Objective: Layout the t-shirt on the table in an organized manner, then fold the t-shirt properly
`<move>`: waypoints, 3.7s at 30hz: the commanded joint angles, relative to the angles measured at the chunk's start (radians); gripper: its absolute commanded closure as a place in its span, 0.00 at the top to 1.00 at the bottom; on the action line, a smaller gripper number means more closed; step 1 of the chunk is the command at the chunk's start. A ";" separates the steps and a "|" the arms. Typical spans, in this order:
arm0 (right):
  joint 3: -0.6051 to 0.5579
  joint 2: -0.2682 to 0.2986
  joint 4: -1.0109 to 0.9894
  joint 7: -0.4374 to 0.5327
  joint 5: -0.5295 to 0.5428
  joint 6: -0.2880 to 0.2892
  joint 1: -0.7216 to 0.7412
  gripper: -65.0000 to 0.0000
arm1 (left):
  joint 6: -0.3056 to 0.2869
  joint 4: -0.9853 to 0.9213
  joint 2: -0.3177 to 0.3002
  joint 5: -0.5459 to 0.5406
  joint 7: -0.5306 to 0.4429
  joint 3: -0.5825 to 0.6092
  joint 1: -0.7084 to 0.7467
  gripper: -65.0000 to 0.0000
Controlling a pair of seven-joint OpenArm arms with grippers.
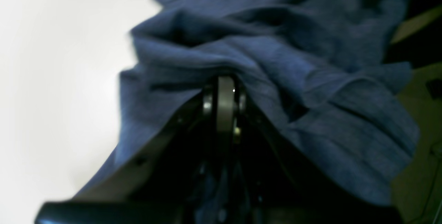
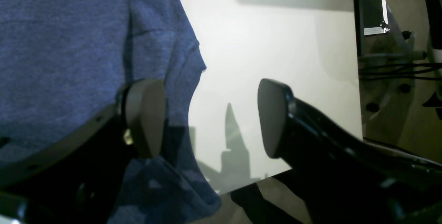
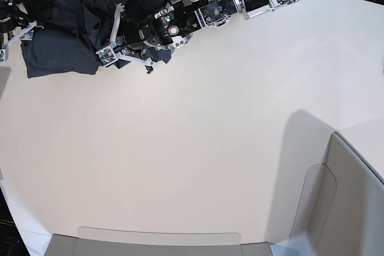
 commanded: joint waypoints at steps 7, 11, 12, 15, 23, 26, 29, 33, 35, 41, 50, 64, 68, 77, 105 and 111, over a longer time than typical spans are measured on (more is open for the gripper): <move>0.005 0.014 0.014 0.009 0.003 0.009 0.003 0.64 | -0.010 0.003 0.052 -0.002 -0.090 -0.004 -0.016 0.01; 0.005 0.013 0.014 0.009 0.006 0.009 0.003 0.64 | -0.010 -0.060 0.075 -0.002 -0.175 -0.006 -0.018 0.01; 0.005 0.011 0.014 0.009 0.006 0.009 0.003 0.64 | -0.010 -0.075 0.089 -0.002 -0.205 -0.006 -0.018 0.01; 0.005 -0.007 0.014 0.009 0.005 0.009 0.004 0.64 | -0.010 -0.146 0.124 -0.002 -0.300 -0.004 -0.018 0.01; -0.072 -0.012 0.014 0.014 0.003 0.009 0.001 0.64 | -0.011 -0.262 0.187 -0.004 -0.641 -0.004 -0.010 0.01; -0.080 -0.012 0.014 0.015 0.003 0.009 0.008 0.64 | -0.010 -0.202 0.187 -0.004 -0.662 -0.010 -0.010 0.01; -0.069 -0.007 0.014 0.017 0.008 0.012 0.034 0.64 | -0.008 -0.086 0.087 -0.004 -0.662 -0.010 -0.010 0.01; -0.055 0.043 0.014 0.009 0.040 0.023 0.049 0.65 | -0.002 0.068 -0.063 -0.004 -0.661 -0.012 -0.009 0.15; -0.043 0.078 0.005 0.006 0.100 0.023 0.043 0.65 | -0.001 0.118 -0.140 -0.004 -0.661 -0.012 -0.001 0.26; 0.028 0.154 -0.115 -0.049 0.331 0.023 0.050 0.64 | -0.001 0.138 -0.223 -0.004 -0.661 -0.102 0.086 0.38; 0.034 0.266 -0.417 -0.155 0.730 0.023 0.021 0.64 | -0.007 0.138 -0.286 -0.004 -0.661 -0.228 0.189 0.38; 0.071 0.333 -0.511 -0.238 0.841 0.023 -0.065 0.64 | -0.007 0.134 -0.296 -0.002 -0.661 -0.224 0.218 0.38; 0.071 0.326 -0.517 -0.238 0.839 0.023 -0.066 0.64 | -0.004 0.134 -0.296 -0.002 -0.661 -0.224 0.218 0.38; 0.072 0.302 -0.505 -0.238 0.848 0.023 -0.065 0.82 | -0.002 0.103 -0.296 -0.002 -0.661 -0.221 0.220 0.38; -0.049 0.207 -0.446 -0.240 0.911 0.023 -0.109 1.00 | -0.001 0.101 -0.298 -0.002 -0.661 -0.224 0.248 0.38; -0.046 0.217 -0.535 -0.236 0.910 0.023 -0.108 1.00 | -0.001 0.101 -0.298 -0.002 -0.661 -0.221 0.248 0.38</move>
